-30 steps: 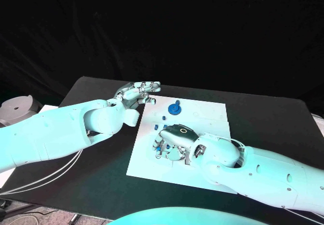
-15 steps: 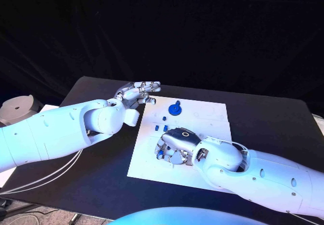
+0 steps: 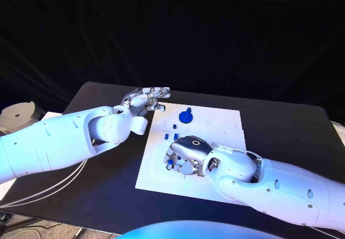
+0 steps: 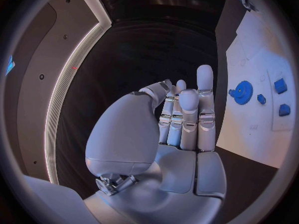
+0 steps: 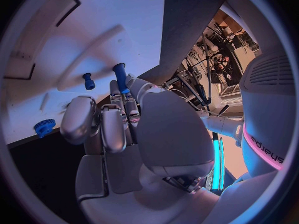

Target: Assemble the parts on the task board

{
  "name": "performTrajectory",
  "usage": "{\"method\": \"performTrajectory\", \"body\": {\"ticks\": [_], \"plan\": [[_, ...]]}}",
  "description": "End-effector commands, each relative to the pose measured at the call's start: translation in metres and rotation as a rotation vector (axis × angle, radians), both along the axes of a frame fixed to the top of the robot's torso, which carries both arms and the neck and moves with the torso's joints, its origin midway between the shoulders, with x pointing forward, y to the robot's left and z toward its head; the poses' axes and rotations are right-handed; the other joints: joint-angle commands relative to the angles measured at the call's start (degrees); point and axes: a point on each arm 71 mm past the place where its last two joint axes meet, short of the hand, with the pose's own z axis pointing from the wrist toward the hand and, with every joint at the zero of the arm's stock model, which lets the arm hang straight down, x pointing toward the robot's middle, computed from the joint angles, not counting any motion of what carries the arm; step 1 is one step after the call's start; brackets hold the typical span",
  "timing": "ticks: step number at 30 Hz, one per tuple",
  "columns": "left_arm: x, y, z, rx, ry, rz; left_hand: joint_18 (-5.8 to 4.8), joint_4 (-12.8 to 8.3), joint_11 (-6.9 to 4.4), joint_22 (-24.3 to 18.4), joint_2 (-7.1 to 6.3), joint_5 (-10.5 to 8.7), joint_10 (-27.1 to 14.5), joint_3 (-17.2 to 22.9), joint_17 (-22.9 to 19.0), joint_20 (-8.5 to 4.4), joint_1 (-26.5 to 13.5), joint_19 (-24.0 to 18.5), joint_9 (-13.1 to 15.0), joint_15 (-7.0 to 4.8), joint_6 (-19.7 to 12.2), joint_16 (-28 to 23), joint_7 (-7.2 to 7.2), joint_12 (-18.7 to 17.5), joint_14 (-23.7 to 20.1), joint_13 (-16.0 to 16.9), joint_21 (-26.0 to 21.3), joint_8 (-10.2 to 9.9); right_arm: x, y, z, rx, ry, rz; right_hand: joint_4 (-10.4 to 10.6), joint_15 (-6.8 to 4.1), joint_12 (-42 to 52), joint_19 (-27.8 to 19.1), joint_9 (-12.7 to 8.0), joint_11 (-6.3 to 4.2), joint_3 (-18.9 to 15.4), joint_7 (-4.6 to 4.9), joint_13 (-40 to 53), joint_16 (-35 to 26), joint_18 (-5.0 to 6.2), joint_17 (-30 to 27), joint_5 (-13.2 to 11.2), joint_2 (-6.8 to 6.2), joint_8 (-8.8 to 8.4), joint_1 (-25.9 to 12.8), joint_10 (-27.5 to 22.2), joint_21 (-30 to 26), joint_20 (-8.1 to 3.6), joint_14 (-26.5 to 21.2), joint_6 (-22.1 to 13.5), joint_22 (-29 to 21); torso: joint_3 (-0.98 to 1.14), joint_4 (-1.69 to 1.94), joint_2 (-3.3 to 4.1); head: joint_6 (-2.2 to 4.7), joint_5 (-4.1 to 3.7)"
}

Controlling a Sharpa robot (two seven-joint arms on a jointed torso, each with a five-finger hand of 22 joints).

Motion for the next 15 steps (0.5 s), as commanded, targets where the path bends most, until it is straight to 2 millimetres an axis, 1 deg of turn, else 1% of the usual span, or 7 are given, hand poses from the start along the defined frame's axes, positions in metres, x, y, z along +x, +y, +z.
{"method": "performTrajectory", "body": {"ticks": [1,2,4,6,9,15], "plan": [[-0.0007,-0.0021,0.0015,-0.009,-0.009,-0.018,0.61,-0.4,0.11,-0.1,0.34,0.01,-0.5,-0.1,-0.1,-0.02,0.0,0.3,-0.1,-0.03,-0.2,-0.1,0.29,0.3,-0.3,0.0,-0.1,0.0,-0.0002,-0.0019,-0.0113,-0.078,0.034,-0.003,-4.1,1.35,-0.4,-1.2,-0.8,-0.53,3.8,1.00,-0.9,-1.2,0.02,-1.4,0.7,-1.71,-1.79,-3.3,-3.2,-1.7,0.79,2.3,-3.6,-2.1,-0.03,0.02,-0.02,0.00,0.03],[-0.0008,-0.0020,0.0015,-0.009,-0.009,-0.018,0.61,-0.4,0.11,-0.1,0.34,0.01,-0.5,-0.1,-0.1,-0.02,0.0,0.3,-0.1,-0.03,-0.2,-0.1,0.29,0.3,-0.3,0.0,-0.1,0.0,-0.0001,-0.0019,-0.0121,-0.082,0.038,-0.003,-3.8,1.90,-0.3,-1.7,-1.3,-0.18,3.2,1.33,-0.9,-1.7,0.25,-2.1,0.7,-2.51,-1.82,-4.2,-5.4,-2.5,1.12,2.1,-5.3,-3.1,-0.02,0.02,-0.01,-0.01,0.03],[-0.0009,-0.0020,0.0015,-0.009,-0.009,-0.019,0.61,-0.4,0.11,-0.1,0.34,0.01,-0.5,-0.1,-0.1,-0.02,0.0,0.3,-0.1,-0.03,-0.2,-0.1,0.29,0.3,-0.3,0.0,-0.1,0.0,0.0001,-0.0017,-0.0133,-0.088,0.045,-0.002,-3.6,2.31,-0.3,-2.2,-2.0,0.48,1.7,1.52,-0.9,-2.0,0.48,-2.6,0.8,-3.73,-1.81,-5.4,-9.3,-3.3,1.73,2.0,-7.7,-4.1,-0.02,0.01,0.01,-0.04,0.06],[-0.0009,-0.0019,0.0016,-0.009,-0.008,-0.019,0.61,-0.4,0.11,-0.1,0.34,0.01,-0.5,-0.1,-0.1,-0.02,0.0,0.3,-0.1,-0.03,-0.2,-0.1,0.29,0.3,-0.3,0.0,-0.1,0.0,0.0001,-0.0016,-0.0138,-0.090,0.047,-0.002,-3.7,2.42,-0.2,-2.3,-2.3,0.71,0.5,1.62,-0.8,-2.1,0.59,-2.8,0.8,-4.05,-1.78,-5.7,-11.1,-3.6,2.07,2.0,-8.7,-4.5,0.00,0.01,0.02,-0.08,0.06],[-0.0010,-0.0018,0.0016,-0.009,-0.008,-0.019,0.61,-0.4,0.11,-0.1,0.34,0.01,-0.5,-0.1,-0.1,-0.02,0.0,0.3,-0.1,-0.03,-0.2,-0.1,0.29,0.3,-0.3,0.0,-0.1,0.0,0.0003,-0.0016,-0.0141,-0.089,0.047,-0.003,-3.8,2.46,0.1,-2.5,-2.6,0.66,-1.5,1.35,-0.7,-2.1,0.75,-3.1,0.5,-4.18,-1.70,-6.1,-12.1,-3.8,2.34,1.9,-9.5,-4.8,0.00,0.01,0.02,-0.07,0.04],[-0.0011,-0.0015,0.0016,-0.009,-0.008,-0.018,0.61,-0.4,0.11,-0.1,0.34,0.01,-0.5,-0.1,-0.1,-0.02,0.0,0.3,-0.1,-0.03,-0.2,-0.1,0.29,0.3,-0.3,0.0,-0.1,0.0,-0.0001,-0.0016,-0.0139,-0.086,0.045,-0.004,-4.0,2.35,0.6,-2.5,-2.7,0.54,-3.1,0.79,-0.6,-2.1,0.76,-3.3,0.6,-3.72,-1.63,-6.0,-12.2,-3.8,2.38,1.9,-9.7,-4.8,0.01,0.03,-0.01,-0.09,-0.02]]}}
